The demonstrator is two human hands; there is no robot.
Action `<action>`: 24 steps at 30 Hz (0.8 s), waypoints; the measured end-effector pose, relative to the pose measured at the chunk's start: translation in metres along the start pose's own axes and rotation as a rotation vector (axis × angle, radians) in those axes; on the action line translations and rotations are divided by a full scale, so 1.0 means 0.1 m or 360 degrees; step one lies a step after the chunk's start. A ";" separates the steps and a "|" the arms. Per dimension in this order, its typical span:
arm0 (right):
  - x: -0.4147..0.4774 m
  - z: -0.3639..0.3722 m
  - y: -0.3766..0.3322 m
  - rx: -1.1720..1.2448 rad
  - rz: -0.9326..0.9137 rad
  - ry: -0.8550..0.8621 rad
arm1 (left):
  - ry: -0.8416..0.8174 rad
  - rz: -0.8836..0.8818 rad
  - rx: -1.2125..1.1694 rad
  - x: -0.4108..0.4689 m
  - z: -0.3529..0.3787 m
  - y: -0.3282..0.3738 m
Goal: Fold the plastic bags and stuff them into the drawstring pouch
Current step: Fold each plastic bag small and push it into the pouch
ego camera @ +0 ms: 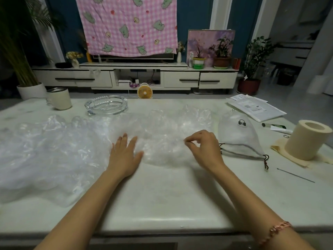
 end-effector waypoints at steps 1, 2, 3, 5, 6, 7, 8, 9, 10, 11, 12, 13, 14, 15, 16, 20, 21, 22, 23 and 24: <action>-0.02 -0.09 0.04 0.0041 -0.0038 -0.0031 | 0.0005 -0.0020 0.0050 0.01 -0.03 -0.01; -0.05 -0.19 0.08 0.0044 -0.0090 -0.0106 | 0.0007 -0.0040 0.0130 0.00 -0.07 -0.01; -0.11 -0.28 0.13 0.0011 -0.0150 -0.0218 | 0.0011 -0.0047 0.0213 -0.01 -0.11 0.03; -0.26 -0.48 0.26 -0.0090 -0.0254 -0.0493 | 0.0110 -0.0014 0.0294 -0.11 -0.21 0.20; -0.34 -0.56 0.32 -0.0146 -0.0290 -0.0618 | 0.0218 0.0047 0.0246 -0.17 -0.25 0.31; -0.42 -0.66 0.41 -0.0236 -0.0323 -0.0727 | 0.0355 0.0180 0.0146 -0.24 -0.28 0.47; -0.49 -0.73 0.46 -0.0332 -0.0345 -0.0822 | 0.0498 0.0362 0.0022 -0.30 -0.30 0.59; -0.56 -0.81 0.53 -0.0418 -0.0345 -0.0885 | 0.0600 0.0549 -0.0126 -0.36 -0.28 0.73; -0.60 -0.86 0.58 -0.0469 -0.0341 -0.0899 | 0.0607 0.0700 -0.0271 -0.43 -0.26 0.86; -0.65 -0.92 0.65 -0.0525 -0.0335 -0.0894 | 0.0476 0.0808 -0.0409 -0.53 -0.22 1.01; -0.66 -0.93 0.69 -0.0575 -0.0335 -0.0869 | 0.0303 0.0869 -0.0508 -0.62 -0.18 1.15; -0.69 -0.96 0.75 -0.0640 -0.0335 -0.0836 | 0.0095 0.0914 -0.0570 -0.73 -0.10 1.30; -0.70 -0.95 0.80 -0.0706 -0.0334 -0.0789 | -0.0110 0.0953 -0.0573 -0.80 -0.01 1.40; -0.71 -0.94 0.86 -0.0776 -0.0335 -0.0746 | -0.0300 0.0999 -0.0496 -0.87 0.11 1.47; -0.73 -0.92 0.89 -0.0819 -0.0330 -0.0692 | -0.0421 0.1072 -0.0361 -0.91 0.23 1.52; -0.73 -0.97 1.03 -0.0835 -0.0190 -0.0346 | -0.0315 0.1135 -0.0111 -1.00 0.49 1.61; -0.74 -0.98 1.03 -0.0813 -0.0165 -0.0214 | -0.0243 0.1105 -0.0087 -1.02 0.49 1.61; -0.78 -0.98 1.01 -0.0751 -0.0123 -0.0104 | -0.0167 0.1087 -0.0031 -1.05 0.47 1.62; -0.85 -1.01 0.96 -0.0625 -0.0078 -0.0024 | -0.0062 0.1097 0.0000 -1.08 0.47 1.63; -0.95 -1.00 0.89 -0.0443 -0.0041 -0.0012 | 0.0028 0.1099 -0.0027 -1.11 0.47 1.64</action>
Point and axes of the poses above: each hand's wrist, its own x-axis towards the middle knuckle, its own z-axis out of the palm, y = z × x, the point moved 1 cm from there along x, towards the middle knuckle, and after that the axes turned 13 degrees about -x, right-handed, at the moved point
